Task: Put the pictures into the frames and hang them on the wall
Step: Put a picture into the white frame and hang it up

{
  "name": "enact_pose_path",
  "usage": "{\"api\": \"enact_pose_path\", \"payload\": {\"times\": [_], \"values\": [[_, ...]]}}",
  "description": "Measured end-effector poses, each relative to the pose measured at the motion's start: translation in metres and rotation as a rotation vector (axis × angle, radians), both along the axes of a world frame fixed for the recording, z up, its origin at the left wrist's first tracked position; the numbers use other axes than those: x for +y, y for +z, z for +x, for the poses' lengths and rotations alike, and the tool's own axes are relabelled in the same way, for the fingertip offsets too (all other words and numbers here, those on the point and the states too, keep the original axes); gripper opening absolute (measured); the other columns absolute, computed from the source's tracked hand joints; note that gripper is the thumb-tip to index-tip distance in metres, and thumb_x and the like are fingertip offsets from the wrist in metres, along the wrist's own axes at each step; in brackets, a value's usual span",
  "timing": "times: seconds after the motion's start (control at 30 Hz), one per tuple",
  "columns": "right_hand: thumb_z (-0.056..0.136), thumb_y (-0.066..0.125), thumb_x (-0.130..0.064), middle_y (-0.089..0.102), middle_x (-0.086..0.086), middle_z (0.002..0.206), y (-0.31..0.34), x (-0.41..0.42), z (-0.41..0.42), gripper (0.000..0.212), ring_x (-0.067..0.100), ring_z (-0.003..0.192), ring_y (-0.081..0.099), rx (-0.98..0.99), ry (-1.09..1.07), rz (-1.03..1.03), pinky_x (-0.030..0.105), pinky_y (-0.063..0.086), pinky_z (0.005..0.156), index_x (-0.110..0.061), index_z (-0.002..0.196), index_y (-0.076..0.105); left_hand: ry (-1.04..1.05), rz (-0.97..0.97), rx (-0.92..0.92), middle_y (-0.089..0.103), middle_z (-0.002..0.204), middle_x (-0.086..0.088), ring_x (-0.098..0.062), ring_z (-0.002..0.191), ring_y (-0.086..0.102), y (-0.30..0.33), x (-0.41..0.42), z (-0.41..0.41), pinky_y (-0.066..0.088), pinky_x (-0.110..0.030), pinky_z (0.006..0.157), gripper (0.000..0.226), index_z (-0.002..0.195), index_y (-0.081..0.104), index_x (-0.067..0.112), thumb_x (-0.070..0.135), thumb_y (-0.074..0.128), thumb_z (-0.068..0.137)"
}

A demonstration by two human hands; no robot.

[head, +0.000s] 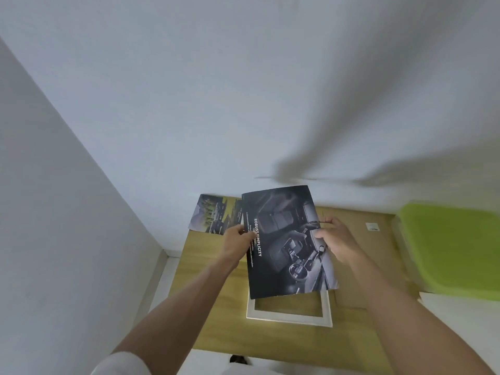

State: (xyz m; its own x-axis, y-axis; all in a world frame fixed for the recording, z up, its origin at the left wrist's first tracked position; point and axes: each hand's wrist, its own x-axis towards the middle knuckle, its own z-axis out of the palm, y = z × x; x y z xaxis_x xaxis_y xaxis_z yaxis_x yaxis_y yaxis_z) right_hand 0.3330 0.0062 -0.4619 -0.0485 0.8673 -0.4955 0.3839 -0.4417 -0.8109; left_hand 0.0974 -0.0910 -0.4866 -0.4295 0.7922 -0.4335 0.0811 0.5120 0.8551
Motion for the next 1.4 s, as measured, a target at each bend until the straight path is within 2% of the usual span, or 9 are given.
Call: {"api": "enact_pose_path", "payload": {"times": [0.03,0.13,0.27,0.43,0.57,0.73,1.0,1.17,1.4], "values": [[0.078,0.062,0.005,0.070,0.011,0.083,-0.006,-0.006,0.005,0.036,0.020,0.055,0.058,-0.065,0.010,-0.002,0.029,0.042,0.052,-0.012,0.110,0.059,-0.023,0.000,0.002,0.057,0.070,0.003,-0.004,0.055,0.048,0.002,0.000,0.002,0.036,-0.006,0.042,0.009,0.094,0.068,0.011,0.006,0.061,0.090],[0.079,0.060,-0.003,0.069,0.005,0.090,-0.027,-0.021,0.016,0.037,0.016,0.060,0.059,-0.238,0.061,0.021,0.026,0.043,0.052,-0.020,0.112,0.057,-0.074,0.005,0.048,0.062,0.083,0.003,-0.006,0.060,0.052,-0.006,0.003,0.008,0.040,-0.007,0.044,0.051,0.137,0.053,0.008,-0.001,0.060,0.088],[0.089,0.055,-0.009,0.063,-0.001,0.099,-0.050,-0.037,0.022,0.039,0.004,0.071,0.055,-0.434,0.182,0.070,0.019,0.039,0.055,-0.016,0.128,0.054,-0.194,-0.038,0.235,0.064,0.086,-0.006,-0.012,0.065,0.056,-0.015,0.002,0.020,0.042,-0.012,0.047,0.038,0.112,0.068,0.010,-0.010,0.056,0.082],[0.089,0.056,-0.010,0.063,0.008,0.116,-0.076,-0.044,0.028,0.048,0.022,0.095,0.065,-0.542,0.264,0.082,0.032,0.056,0.079,-0.011,0.137,0.055,-0.324,-0.124,0.450,0.054,0.091,-0.007,-0.021,0.075,0.055,-0.045,-0.001,0.027,0.049,-0.018,0.065,0.018,0.086,0.067,0.005,-0.008,0.059,0.075],[0.093,0.058,-0.015,0.046,0.011,0.133,-0.075,-0.050,0.030,0.058,0.022,0.102,0.062,-0.603,0.303,0.072,0.031,0.053,0.088,-0.016,0.149,0.041,-0.356,-0.155,0.514,0.046,0.095,0.000,-0.020,0.080,0.055,-0.055,-0.006,0.029,0.054,-0.043,0.080,0.015,0.092,0.065,0.010,0.003,0.063,0.079],[0.097,0.057,-0.027,0.041,0.007,0.135,-0.079,-0.056,0.032,0.064,0.020,0.103,0.058,-0.670,0.401,0.135,0.026,0.045,0.077,-0.023,0.154,0.028,-0.378,-0.152,0.535,0.048,0.108,-0.002,-0.023,0.093,0.056,-0.055,-0.008,0.029,0.052,-0.043,0.089,0.034,0.122,0.063,0.010,0.010,0.063,0.088],[0.101,0.051,-0.032,0.038,0.009,0.137,-0.086,-0.057,0.029,0.056,0.022,0.111,0.057,-0.714,0.450,0.155,0.030,0.051,0.085,-0.024,0.153,0.032,-0.398,-0.162,0.571,0.047,0.113,-0.008,-0.029,0.097,0.057,-0.057,-0.003,0.030,0.050,-0.044,0.087,0.029,0.124,0.059,0.009,0.014,0.051,0.097],[0.100,0.051,-0.031,0.039,0.012,0.138,-0.087,-0.056,0.024,0.056,0.025,0.112,0.058,-0.735,0.422,0.141,0.033,0.053,0.088,-0.024,0.152,0.032,-0.436,-0.162,0.599,0.046,0.107,-0.008,-0.028,0.086,0.054,-0.063,-0.001,0.029,0.051,-0.045,0.082,0.017,0.108,0.058,0.012,0.011,0.045,0.097],[0.100,0.052,-0.032,0.038,0.012,0.138,-0.089,-0.056,0.021,0.057,0.027,0.116,0.056,-0.730,0.404,0.134,0.036,0.051,0.089,-0.025,0.152,0.032,-0.405,-0.114,0.572,0.046,0.102,-0.005,-0.028,0.089,0.055,-0.072,-0.002,0.023,0.051,-0.044,0.082,0.037,0.128,0.058,0.013,0.003,0.045,0.095]]}}
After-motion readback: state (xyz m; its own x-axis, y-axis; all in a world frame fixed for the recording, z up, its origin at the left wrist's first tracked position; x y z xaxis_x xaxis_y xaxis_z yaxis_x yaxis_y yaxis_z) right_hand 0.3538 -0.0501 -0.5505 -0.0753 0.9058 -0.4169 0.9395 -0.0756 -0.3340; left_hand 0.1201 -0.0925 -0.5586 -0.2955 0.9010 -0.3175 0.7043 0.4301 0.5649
